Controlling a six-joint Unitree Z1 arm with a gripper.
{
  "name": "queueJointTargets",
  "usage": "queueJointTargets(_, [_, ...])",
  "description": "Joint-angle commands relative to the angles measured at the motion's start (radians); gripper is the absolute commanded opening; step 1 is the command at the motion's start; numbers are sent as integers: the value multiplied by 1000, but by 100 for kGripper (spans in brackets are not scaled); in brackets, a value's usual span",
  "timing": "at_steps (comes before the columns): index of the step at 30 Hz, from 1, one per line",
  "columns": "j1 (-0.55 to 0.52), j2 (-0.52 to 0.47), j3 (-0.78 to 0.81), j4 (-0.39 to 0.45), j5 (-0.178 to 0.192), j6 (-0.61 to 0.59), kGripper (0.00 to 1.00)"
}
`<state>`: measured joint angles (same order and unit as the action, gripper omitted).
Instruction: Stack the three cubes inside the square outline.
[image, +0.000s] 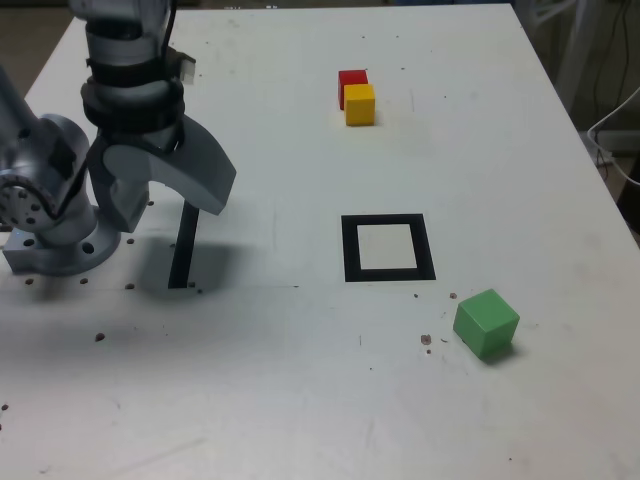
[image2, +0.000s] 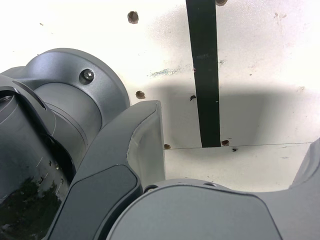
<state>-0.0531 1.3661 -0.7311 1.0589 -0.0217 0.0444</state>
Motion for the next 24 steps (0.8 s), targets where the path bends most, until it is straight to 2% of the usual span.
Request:
queueJointTargets(1, [-1,-2,4,6,0,-1,99])
queueJointTargets(11, [-1,12,-25,37,-9,-1,99])
queueJointTargets(18, [48,44,-182,139,37,30,99])
queueJointTargets(24, [166,157,-362,231,59,153,99])
